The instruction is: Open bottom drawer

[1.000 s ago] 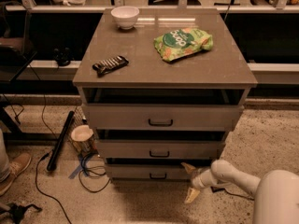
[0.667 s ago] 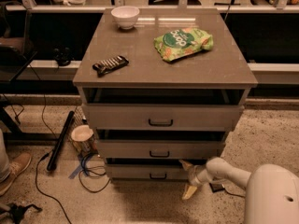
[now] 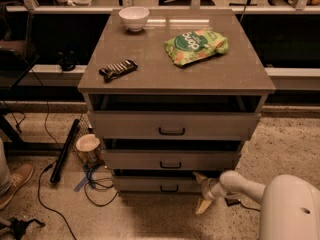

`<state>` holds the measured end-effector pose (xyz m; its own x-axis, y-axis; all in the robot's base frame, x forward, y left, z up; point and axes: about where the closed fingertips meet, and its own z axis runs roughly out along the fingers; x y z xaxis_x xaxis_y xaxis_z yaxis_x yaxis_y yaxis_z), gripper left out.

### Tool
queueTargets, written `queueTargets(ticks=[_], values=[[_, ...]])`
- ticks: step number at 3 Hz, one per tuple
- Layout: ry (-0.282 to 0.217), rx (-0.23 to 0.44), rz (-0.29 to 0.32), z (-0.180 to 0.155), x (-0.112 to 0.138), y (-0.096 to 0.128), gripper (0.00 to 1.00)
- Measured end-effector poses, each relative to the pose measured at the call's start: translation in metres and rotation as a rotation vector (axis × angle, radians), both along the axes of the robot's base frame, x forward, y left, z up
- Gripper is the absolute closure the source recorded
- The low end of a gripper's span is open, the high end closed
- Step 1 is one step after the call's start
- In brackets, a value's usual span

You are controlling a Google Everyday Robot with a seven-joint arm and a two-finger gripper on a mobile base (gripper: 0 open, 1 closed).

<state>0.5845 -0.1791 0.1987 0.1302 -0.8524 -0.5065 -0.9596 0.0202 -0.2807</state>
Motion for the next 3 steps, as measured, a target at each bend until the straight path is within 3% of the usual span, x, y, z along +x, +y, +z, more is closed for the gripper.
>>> queueTargets(ticks=[1,2,3], values=[[-0.004,-0.049,-0.066,-0.021,0.006,-0.013,0.0],[0.011,-0.058,-0.102,-0.036,0.013,-0.022,0.0],[0.006,-0.078,-0.104,-0.04,0.024,-0.022,0.0]])
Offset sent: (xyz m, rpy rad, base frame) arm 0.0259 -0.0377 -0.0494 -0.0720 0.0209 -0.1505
